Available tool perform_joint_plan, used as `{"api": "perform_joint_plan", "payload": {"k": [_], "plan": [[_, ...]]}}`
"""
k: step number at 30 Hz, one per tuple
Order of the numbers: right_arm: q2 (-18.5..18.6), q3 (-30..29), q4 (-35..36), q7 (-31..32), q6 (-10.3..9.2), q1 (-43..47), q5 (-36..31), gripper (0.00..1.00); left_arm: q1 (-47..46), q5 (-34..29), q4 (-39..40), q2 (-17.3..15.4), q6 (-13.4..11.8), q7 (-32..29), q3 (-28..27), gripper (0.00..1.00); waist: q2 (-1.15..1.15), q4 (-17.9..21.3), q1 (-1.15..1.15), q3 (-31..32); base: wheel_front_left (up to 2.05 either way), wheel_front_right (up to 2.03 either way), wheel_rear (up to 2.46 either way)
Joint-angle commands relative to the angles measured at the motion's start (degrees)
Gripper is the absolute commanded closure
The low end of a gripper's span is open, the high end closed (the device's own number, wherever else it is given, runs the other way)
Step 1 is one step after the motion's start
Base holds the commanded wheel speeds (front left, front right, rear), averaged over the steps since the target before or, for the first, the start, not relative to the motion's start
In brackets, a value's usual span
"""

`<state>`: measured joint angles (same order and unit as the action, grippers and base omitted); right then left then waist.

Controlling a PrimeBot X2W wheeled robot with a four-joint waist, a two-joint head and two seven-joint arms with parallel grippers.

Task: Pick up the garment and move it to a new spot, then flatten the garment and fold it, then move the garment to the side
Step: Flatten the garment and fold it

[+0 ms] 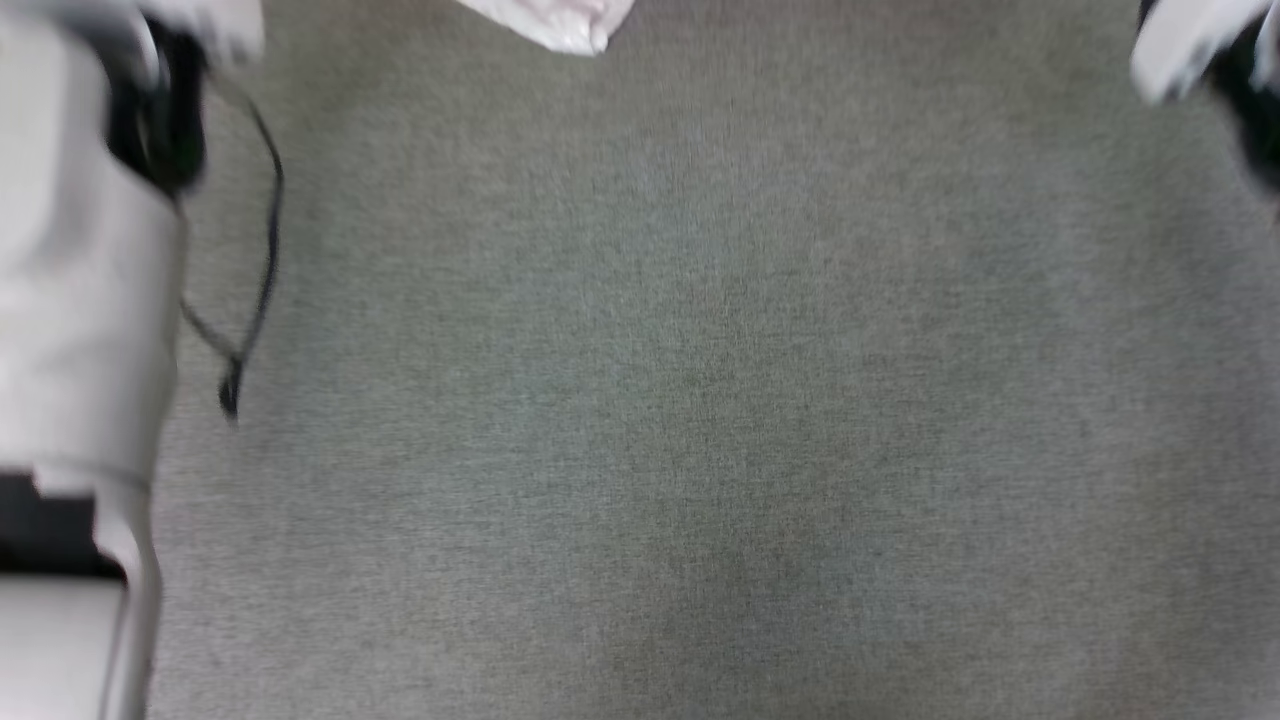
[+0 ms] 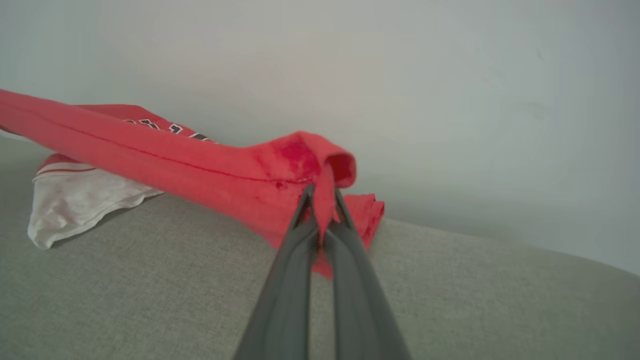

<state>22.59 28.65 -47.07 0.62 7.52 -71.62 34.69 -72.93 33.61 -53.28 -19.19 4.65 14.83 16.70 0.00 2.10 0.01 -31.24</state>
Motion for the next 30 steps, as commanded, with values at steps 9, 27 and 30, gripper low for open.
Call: {"api": "perform_joint_plan", "payload": {"k": [9,27,30], "plan": [[3.46,5.96,4.81,-4.03,-0.07,20.01,6.50,1.00,28.45,1.90,7.11,-1.38,-0.51,0.46,-4.76,1.00,0.00,-0.67,-0.01,13.94,0.00,0.00,0.00],[6.86,-2.04,19.63,-4.30,-0.09,54.30,5.99,1.00,72.61,7.12,41.06,-3.76,-13.08,-9.24,-8.58,1.00,0.00,-1.42,-0.01,27.91,0.00,0.00,0.00],[6.58,-6.69,24.05,-2.48,-0.09,60.34,3.94,1.00,78.08,7.47,49.47,-4.97,-16.06,-12.55,-9.30,1.00,0.00,-1.89,-0.01,28.77,0.00,0.00,0.00]]}}
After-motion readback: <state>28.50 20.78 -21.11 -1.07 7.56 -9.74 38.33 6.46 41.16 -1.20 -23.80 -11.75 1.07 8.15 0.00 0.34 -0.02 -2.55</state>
